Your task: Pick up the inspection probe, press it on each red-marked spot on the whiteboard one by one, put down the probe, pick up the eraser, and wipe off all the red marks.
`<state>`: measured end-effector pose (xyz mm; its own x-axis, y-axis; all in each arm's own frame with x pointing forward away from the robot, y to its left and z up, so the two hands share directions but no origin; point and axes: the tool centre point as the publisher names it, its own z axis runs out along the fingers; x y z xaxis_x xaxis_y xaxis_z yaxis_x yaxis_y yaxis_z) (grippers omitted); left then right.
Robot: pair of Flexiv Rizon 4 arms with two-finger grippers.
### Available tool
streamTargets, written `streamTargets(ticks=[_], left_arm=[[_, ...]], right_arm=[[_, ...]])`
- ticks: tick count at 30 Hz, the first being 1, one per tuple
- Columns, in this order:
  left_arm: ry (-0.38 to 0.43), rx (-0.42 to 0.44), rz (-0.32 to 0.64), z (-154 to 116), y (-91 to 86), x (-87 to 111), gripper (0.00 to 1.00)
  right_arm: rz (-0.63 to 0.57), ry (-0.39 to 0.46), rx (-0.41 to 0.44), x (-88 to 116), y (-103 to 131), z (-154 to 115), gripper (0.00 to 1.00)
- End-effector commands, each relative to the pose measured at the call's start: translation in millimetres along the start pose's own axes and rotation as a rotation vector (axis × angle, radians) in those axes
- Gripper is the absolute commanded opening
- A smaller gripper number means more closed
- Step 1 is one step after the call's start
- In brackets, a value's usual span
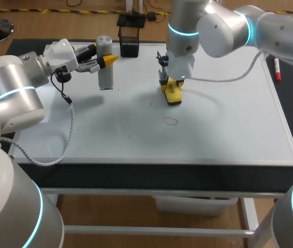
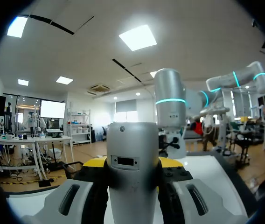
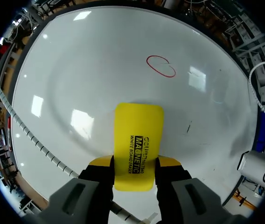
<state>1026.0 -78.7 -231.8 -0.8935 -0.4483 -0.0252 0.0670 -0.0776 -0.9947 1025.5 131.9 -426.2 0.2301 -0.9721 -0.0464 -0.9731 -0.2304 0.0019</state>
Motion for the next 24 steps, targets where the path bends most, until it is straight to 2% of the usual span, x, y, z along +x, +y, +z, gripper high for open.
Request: streamTargets(ticks=[1, 10, 24], left_arm=[[-0.002, 0.005, 0.003, 1.0, 0.6, 0.0, 0.00], [-0.002, 0.005, 0.003, 1.0, 0.6, 0.0, 0.00], [-0.002, 0.005, 0.003, 1.0, 0.6, 0.0, 0.00]], right_arm=[[0.000, 0.005, -0.014, 0.7, -7.2, 4.7, 0.00], [0.040, 0.004, -0.026, 13.7, -3.9, 9.4, 0.00], [0.095, 0.024, -0.009, 54.4, 2.5, 8.6, 0.00]])
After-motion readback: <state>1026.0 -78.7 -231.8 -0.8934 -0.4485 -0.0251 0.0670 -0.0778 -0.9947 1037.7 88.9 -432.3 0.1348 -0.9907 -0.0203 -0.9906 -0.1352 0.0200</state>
